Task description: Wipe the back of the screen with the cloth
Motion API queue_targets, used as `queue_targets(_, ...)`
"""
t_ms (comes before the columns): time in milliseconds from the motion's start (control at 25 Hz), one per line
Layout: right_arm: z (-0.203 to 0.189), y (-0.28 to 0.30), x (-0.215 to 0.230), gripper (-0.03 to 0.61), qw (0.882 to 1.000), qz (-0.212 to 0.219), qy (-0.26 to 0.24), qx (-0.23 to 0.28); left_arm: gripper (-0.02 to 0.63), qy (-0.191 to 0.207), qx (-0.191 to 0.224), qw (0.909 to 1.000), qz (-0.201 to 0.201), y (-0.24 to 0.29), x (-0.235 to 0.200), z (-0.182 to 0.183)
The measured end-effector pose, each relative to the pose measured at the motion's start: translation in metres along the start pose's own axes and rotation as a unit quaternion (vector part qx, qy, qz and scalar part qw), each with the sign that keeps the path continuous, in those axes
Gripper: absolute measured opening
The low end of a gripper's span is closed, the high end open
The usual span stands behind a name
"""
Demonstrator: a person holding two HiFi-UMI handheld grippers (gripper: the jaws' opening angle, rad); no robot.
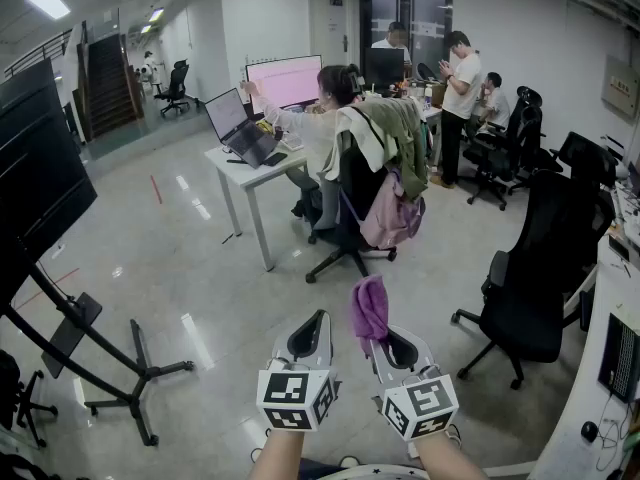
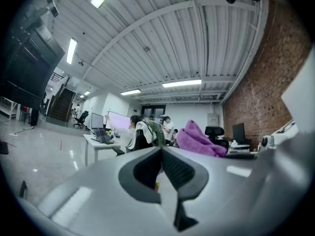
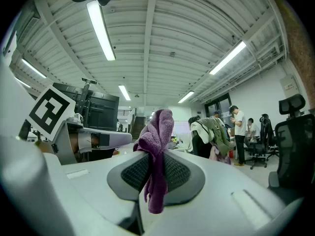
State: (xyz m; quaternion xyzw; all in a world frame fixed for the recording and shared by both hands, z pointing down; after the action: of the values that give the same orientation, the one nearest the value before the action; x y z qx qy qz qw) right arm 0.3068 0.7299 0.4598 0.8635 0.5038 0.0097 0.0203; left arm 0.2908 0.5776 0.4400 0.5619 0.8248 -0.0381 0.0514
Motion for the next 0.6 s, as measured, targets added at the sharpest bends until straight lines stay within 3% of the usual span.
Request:
queue_targets(280,0.011,0.037,-0.056,0.052,0.999,0.037,-0.003,-0.001,0.008,-0.005,0.005,0.999,0.045,-0.04,-0.06,0.013)
queue_targets(440,0.021,0.07,-0.111,0.052,0.996,0.086,-0.01,0.004,0.008,-0.006,0.01,0.9952,0.097,-0.079,-0.112,0.024)
queue_targets(600,0.031,0.109,-0.182,0.051,0.988,0.151,-0.012,0.009,0.008,0.007,0.014,0.9856,0.169,-0.132,-0.171,0.04)
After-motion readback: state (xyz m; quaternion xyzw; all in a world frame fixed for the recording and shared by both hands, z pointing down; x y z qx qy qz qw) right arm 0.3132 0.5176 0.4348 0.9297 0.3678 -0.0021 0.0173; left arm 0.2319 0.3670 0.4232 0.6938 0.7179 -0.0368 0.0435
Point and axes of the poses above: the fingertips, and each gripper's own axes: y forward along the fingers, x to its right, z out of its top, the point moved 7 cm from there along -y, backward along the fingers, and after that the axes turned 13 degrees about -z, right-handed, at the moved point
